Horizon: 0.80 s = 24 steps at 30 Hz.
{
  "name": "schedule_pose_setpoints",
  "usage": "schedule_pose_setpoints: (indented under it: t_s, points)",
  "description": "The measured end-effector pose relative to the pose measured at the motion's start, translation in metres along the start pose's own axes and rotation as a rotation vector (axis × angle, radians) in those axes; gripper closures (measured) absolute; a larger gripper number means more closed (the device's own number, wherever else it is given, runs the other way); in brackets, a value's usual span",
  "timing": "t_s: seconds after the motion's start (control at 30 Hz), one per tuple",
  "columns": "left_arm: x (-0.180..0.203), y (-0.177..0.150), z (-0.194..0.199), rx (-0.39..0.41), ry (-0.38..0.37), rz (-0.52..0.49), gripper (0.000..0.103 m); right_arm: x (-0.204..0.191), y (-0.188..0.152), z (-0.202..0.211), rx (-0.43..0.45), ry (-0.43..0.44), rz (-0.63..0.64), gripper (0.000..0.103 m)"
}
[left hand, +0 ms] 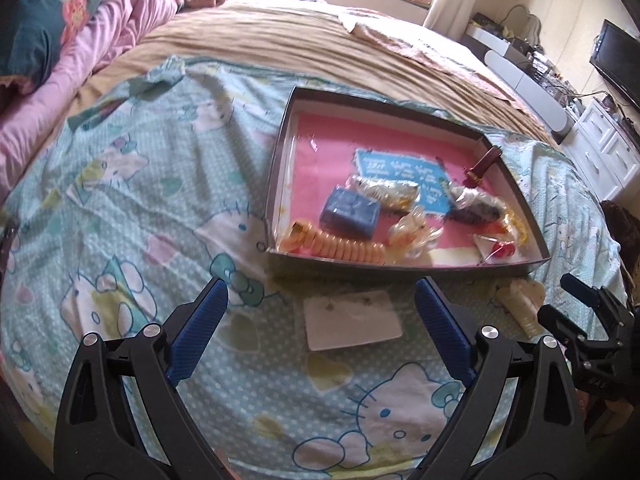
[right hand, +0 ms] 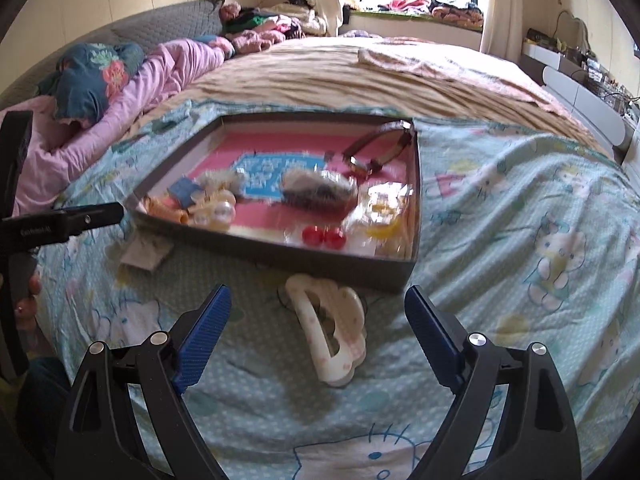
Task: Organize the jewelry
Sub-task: 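Withdraw both open grippers from the box toward the earring card and claw clip, then grasp the bagged white earring card with the left gripper while the right grasps the white claw clip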
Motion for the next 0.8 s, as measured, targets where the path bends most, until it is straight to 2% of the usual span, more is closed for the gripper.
schedule_pose_setpoints:
  t_s: [0.17,0.23,0.33,0.4,0.53,0.73,0.8]
  points:
    - [-0.003,-0.007,-0.014,-0.034,0.011,0.002,0.015,0.006,-0.005,-0.019,-0.04,-0.021,-0.006,0.016]
    - [-0.002,-0.01,-0.021,-0.061,-0.008,0.012,0.015,0.009,-0.007,-0.027,-0.056,-0.03,-0.009,0.017]
    - [0.003,-0.013,-0.03,-0.081,-0.021,0.008,0.015,0.01,-0.01,-0.036,-0.08,-0.029,-0.009,0.027]
    - [0.007,-0.016,-0.036,-0.096,-0.013,-0.004,0.015,0.009,-0.012,-0.041,-0.101,-0.02,-0.001,0.044]
    - [0.013,-0.021,-0.047,-0.114,0.002,-0.019,0.015,0.002,-0.017,-0.043,-0.094,-0.025,0.039,0.059]
    - [0.019,-0.021,-0.052,-0.088,0.055,-0.062,0.015,-0.006,-0.021,-0.036,-0.094,0.04,0.037,0.06]
    - [0.024,-0.022,-0.052,-0.082,0.059,-0.088,0.021,-0.009,-0.022,-0.033,-0.095,0.061,0.037,0.06]
Point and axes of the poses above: each gripper's, at about its wrist camera, not at the fingertips, and z roughly against the way its jaws point, x to its right, y to its top, the point moved 2 cm from there along -z, roughly the way its jaws point, and after that the axes turned 4 degrees about -z, right-handed, at the moved point
